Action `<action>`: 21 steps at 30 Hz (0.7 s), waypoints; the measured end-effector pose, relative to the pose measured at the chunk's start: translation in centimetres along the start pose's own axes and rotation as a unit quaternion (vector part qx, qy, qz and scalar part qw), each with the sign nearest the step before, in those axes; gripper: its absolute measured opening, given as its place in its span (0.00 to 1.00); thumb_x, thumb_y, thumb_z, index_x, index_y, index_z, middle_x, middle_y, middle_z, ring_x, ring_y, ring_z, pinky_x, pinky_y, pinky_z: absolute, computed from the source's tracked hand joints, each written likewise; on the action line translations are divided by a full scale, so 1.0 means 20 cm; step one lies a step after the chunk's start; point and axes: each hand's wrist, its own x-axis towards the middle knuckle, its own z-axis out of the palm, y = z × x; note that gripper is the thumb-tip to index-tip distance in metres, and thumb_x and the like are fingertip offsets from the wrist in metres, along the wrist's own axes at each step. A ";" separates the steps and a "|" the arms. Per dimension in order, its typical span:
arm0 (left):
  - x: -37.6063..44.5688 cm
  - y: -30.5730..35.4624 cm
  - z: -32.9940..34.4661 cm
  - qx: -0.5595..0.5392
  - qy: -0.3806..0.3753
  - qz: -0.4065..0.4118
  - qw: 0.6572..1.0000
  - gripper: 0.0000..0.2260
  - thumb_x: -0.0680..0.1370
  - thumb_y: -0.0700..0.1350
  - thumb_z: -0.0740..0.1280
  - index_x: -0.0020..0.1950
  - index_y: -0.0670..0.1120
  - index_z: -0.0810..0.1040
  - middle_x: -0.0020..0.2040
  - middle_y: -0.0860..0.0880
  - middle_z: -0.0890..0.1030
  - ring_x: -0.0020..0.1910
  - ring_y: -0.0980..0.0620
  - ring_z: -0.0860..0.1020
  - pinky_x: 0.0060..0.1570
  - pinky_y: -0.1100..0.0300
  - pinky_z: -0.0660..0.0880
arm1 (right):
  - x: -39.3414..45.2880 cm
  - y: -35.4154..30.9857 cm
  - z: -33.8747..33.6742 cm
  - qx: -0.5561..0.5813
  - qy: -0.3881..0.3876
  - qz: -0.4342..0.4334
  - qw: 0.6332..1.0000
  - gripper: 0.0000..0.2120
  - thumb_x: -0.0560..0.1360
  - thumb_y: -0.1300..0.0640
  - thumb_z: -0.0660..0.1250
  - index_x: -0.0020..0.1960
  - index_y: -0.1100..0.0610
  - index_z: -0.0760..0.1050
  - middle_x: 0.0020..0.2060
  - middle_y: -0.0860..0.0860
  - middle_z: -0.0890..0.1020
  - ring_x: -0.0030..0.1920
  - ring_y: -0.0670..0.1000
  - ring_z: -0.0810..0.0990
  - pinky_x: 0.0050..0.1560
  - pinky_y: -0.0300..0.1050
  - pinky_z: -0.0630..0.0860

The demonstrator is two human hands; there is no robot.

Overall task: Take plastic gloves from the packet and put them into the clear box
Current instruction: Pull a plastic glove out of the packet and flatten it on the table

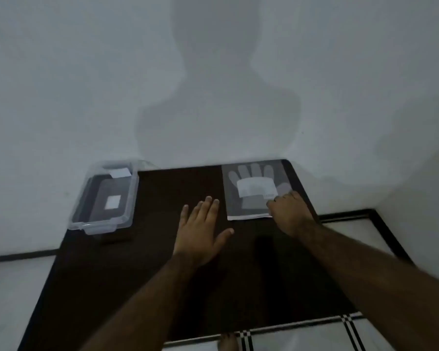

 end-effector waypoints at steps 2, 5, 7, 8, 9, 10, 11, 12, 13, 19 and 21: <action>0.07 0.03 0.11 -0.018 -0.054 0.007 0.998 0.40 0.82 0.73 0.50 0.88 0.52 0.50 0.89 0.51 0.51 0.87 0.50 0.51 0.85 0.43 0.44 | 0.08 0.03 0.09 0.007 -0.013 -0.003 1.000 0.08 0.80 0.52 0.66 0.58 0.47 0.78 0.55 0.51 0.86 0.56 0.57 0.83 0.66 0.56 0.71; 0.13 0.09 0.25 -0.031 -0.096 0.012 0.995 0.39 0.82 0.71 0.55 0.87 0.52 0.54 0.88 0.50 0.56 0.86 0.49 0.56 0.85 0.45 0.50 | 0.14 0.06 0.20 0.027 -0.058 -0.003 0.998 0.08 0.81 0.53 0.66 0.59 0.48 0.78 0.56 0.52 0.85 0.57 0.57 0.83 0.64 0.54 0.74; 0.18 0.14 0.31 -0.049 -0.111 0.011 0.993 0.37 0.83 0.68 0.57 0.87 0.51 0.56 0.87 0.49 0.60 0.84 0.48 0.60 0.84 0.47 0.53 | 0.20 0.09 0.22 0.063 -0.068 -0.001 0.996 0.10 0.83 0.51 0.65 0.62 0.50 0.78 0.58 0.53 0.85 0.58 0.57 0.83 0.65 0.55 0.75; 0.21 0.16 0.33 -0.056 -0.115 0.014 0.992 0.35 0.84 0.67 0.58 0.86 0.50 0.58 0.86 0.48 0.62 0.84 0.48 0.61 0.84 0.48 0.54 | 0.22 0.09 0.22 0.080 -0.069 -0.003 0.994 0.11 0.83 0.49 0.65 0.64 0.50 0.78 0.58 0.53 0.85 0.59 0.57 0.82 0.65 0.55 0.77; 0.24 0.18 0.35 -0.056 -0.118 0.017 0.991 0.34 0.84 0.66 0.58 0.86 0.50 0.59 0.85 0.48 0.64 0.83 0.48 0.62 0.83 0.48 0.55 | 0.26 0.11 0.24 0.091 -0.078 -0.009 0.993 0.13 0.83 0.48 0.65 0.64 0.51 0.78 0.59 0.54 0.85 0.59 0.57 0.82 0.65 0.56 0.78; 0.27 0.21 0.38 -0.055 -0.117 0.022 0.991 0.33 0.85 0.65 0.59 0.85 0.49 0.61 0.84 0.48 0.66 0.82 0.48 0.64 0.82 0.49 0.57 | 0.28 0.11 0.25 0.099 -0.087 -0.016 0.991 0.14 0.83 0.46 0.66 0.65 0.51 0.78 0.59 0.54 0.84 0.59 0.57 0.82 0.64 0.56 0.78; 0.30 0.24 0.41 -0.053 -0.118 0.026 0.991 0.32 0.85 0.63 0.59 0.85 0.48 0.63 0.83 0.47 0.67 0.81 0.47 0.65 0.81 0.49 0.58 | 0.30 0.12 0.26 0.105 -0.095 -0.025 0.990 0.15 0.82 0.46 0.66 0.65 0.51 0.78 0.59 0.54 0.84 0.59 0.57 0.82 0.64 0.57 0.78; 0.32 0.26 0.44 -0.055 -0.121 0.027 0.991 0.31 0.85 0.62 0.60 0.84 0.48 0.64 0.82 0.47 0.69 0.81 0.47 0.67 0.80 0.50 0.60 | 0.33 0.13 0.27 0.112 -0.101 -0.033 0.988 0.15 0.82 0.46 0.67 0.65 0.51 0.77 0.60 0.54 0.84 0.60 0.57 0.81 0.64 0.58 0.78; 0.35 0.28 0.47 -0.057 -0.124 0.026 0.990 0.30 0.85 0.62 0.60 0.83 0.47 0.66 0.81 0.47 0.71 0.79 0.47 0.68 0.80 0.50 0.62 | 0.36 0.14 0.28 0.122 -0.106 -0.039 0.986 0.15 0.82 0.46 0.67 0.65 0.51 0.78 0.60 0.54 0.83 0.61 0.57 0.81 0.65 0.59 0.78; 0.49 0.42 0.58 -0.082 -0.124 0.015 0.989 0.24 0.85 0.57 0.62 0.78 0.46 0.73 0.76 0.46 0.76 0.75 0.46 0.74 0.75 0.49 0.68 | 0.46 0.20 0.36 0.125 -0.111 -0.100 0.981 0.12 0.84 0.46 0.61 0.61 0.48 0.79 0.59 0.51 0.84 0.58 0.54 0.81 0.71 0.58 0.72; 0.53 0.46 0.60 -0.078 -0.130 0.013 0.988 0.23 0.86 0.56 0.62 0.77 0.45 0.73 0.77 0.45 0.75 0.76 0.45 0.73 0.76 0.49 0.66 | 0.49 0.23 0.38 0.123 -0.106 -0.121 0.979 0.12 0.85 0.47 0.59 0.60 0.48 0.79 0.59 0.51 0.84 0.58 0.54 0.81 0.71 0.57 0.72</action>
